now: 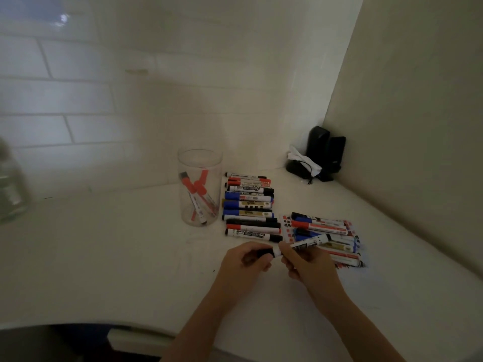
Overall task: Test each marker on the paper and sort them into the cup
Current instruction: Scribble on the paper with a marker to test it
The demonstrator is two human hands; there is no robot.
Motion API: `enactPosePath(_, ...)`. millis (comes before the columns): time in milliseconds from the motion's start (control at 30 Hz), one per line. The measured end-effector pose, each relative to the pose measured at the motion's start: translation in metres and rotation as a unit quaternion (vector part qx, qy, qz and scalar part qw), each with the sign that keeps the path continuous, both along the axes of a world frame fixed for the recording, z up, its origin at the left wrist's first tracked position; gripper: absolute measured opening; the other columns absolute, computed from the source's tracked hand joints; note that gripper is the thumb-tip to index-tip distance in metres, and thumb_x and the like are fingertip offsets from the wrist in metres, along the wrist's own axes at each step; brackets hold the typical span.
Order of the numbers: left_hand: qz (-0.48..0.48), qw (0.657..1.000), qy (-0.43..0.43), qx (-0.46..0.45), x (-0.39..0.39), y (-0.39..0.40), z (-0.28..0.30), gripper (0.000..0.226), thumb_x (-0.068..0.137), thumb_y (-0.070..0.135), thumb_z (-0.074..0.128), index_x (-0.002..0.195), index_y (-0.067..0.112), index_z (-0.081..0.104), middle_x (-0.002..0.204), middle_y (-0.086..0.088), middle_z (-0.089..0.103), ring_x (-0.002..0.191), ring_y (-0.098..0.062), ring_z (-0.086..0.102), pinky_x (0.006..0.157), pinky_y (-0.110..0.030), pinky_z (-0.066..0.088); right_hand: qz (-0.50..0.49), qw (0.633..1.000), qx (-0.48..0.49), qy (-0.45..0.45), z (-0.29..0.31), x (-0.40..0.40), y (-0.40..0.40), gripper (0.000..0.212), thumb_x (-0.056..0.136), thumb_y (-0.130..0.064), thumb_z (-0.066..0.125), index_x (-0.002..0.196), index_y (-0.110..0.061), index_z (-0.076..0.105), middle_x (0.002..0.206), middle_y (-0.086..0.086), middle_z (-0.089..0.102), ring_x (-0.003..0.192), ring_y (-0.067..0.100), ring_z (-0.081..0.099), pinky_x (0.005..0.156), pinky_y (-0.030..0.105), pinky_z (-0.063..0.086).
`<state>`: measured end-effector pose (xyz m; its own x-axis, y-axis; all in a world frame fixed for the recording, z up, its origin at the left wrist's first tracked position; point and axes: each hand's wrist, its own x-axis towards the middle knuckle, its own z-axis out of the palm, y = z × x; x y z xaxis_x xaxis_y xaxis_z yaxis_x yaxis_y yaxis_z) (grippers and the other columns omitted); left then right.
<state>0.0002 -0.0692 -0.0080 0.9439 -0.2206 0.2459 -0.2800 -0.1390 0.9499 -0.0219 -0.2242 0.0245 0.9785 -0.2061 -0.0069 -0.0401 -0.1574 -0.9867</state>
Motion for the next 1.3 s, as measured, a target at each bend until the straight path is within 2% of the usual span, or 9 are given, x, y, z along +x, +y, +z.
enactPosePath(200,0.013,1.0,0.002,-0.027,0.003,0.001,-0.003,0.021,0.088,0.009,0.065,0.1,0.025,0.069,0.088,0.002,0.073,0.075,-0.012,0.069,0.071,-0.02,0.054,-0.007,1.0,0.021,-0.001,-0.004,0.003,0.011,0.019,0.082,-0.027,0.072,0.081,-0.009,0.068,0.062,0.004,0.068,0.055,0.013,0.061,0.054,0.022,0.05)
enactPosePath(400,-0.001,1.0,0.016,-0.023,0.004,-0.001,0.001,0.025,0.087,0.009,0.067,0.102,0.029,0.07,0.09,0.003,0.073,0.081,-0.014,0.07,0.079,-0.025,0.056,0.015,0.997,0.065,0.047,0.004,0.0,0.004,0.027,0.08,-0.034,0.071,0.084,-0.007,0.068,0.068,0.008,0.066,0.059,0.014,0.059,0.053,0.024,0.047)
enactPosePath(533,0.027,0.99,0.088,-0.104,0.001,0.001,0.004,0.026,0.085,0.009,0.068,0.109,0.017,0.064,0.09,0.001,0.074,0.085,-0.015,0.071,0.079,-0.024,0.054,-0.007,0.983,0.157,0.093,0.014,-0.008,-0.009,0.038,0.081,-0.045,0.07,0.093,-0.008,0.069,0.081,0.008,0.069,0.071,0.018,0.061,0.061,0.029,0.049)
enactPosePath(633,0.027,0.981,0.099,-0.166,-0.003,0.005,0.011,0.024,0.086,0.005,0.066,0.109,0.012,0.059,0.095,-0.007,0.073,0.09,-0.023,0.07,0.079,-0.026,0.055,-0.012,0.983,0.162,0.083,0.02,-0.014,-0.02,0.03,0.082,-0.034,0.07,0.097,-0.008,0.07,0.09,0.01,0.072,0.077,0.019,0.064,0.069,0.031,0.053)
enactPosePath(733,0.032,0.975,0.072,-0.208,-0.006,0.008,0.022,0.029,0.088,-0.002,0.062,0.115,0.007,0.054,0.103,-0.013,0.07,0.094,-0.025,0.069,0.081,-0.029,0.056,0.035,0.991,0.108,0.066,0.022,-0.019,-0.022,0.017,0.083,-0.022,0.07,0.097,-0.012,0.071,0.095,0.01,0.073,0.082,0.02,0.067,0.071,0.029,0.054)
enactPosePath(833,0.063,0.967,0.034,-0.243,-0.007,0.012,0.039,0.031,0.089,-0.005,0.058,0.116,0.007,0.053,0.104,-0.014,0.069,0.097,-0.024,0.068,0.082,-0.031,0.057,0.093,0.995,-0.008,0.047,0.027,-0.02,-0.008,0.013,0.083,-0.021,0.072,0.096,-0.021,0.072,0.09,0.002,0.074,0.082,0.016,0.069,0.072,0.022,0.056)
enactPosePath(933,0.107,0.972,-0.024,-0.208,-0.005,0.023,0.056,0.023,0.089,-0.001,0.06,0.109,0.01,0.058,0.098,-0.011,0.071,0.093,-0.021,0.069,0.083,-0.031,0.057,0.117,0.987,-0.106,0.002,0.032,-0.013,0.016,0.013,0.083,-0.025,0.072,0.096,-0.026,0.069,0.086,-0.009,0.073,0.075,0.002,0.068,0.063,0.015,0.054)
enactPosePath(1167,0.188,0.968,-0.108,-0.125,0.018,0.07,0.102,0.028,0.084,0.002,0.069,0.103,0.017,0.056,0.092,-0.004,0.072,0.086,-0.016,0.07,0.077,-0.025,0.056,0.128,0.969,-0.18,-0.11,0.055,0.019,0.064,0.016,0.087,-0.03,0.067,0.103,-0.025,0.064,0.09,-0.018,0.066,0.079,-0.005,0.065,0.062,0.008,0.051)
enactPosePath(1300,0.268,0.933,-0.203,-0.127,0.051,0.105,0.162,0.026,0.086,0.006,0.068,0.105,0.014,0.053,0.089,-0.004,0.07,0.082,-0.009,0.068,0.074,-0.018,0.054,0.08,0.964,-0.204,-0.154,0.063,0.036,0.058,0.015,0.089,-0.03,0.064,0.102,-0.025,0.065,0.09,-0.014,0.068,0.079,-0.004,0.063,0.059,0.006,0.048)
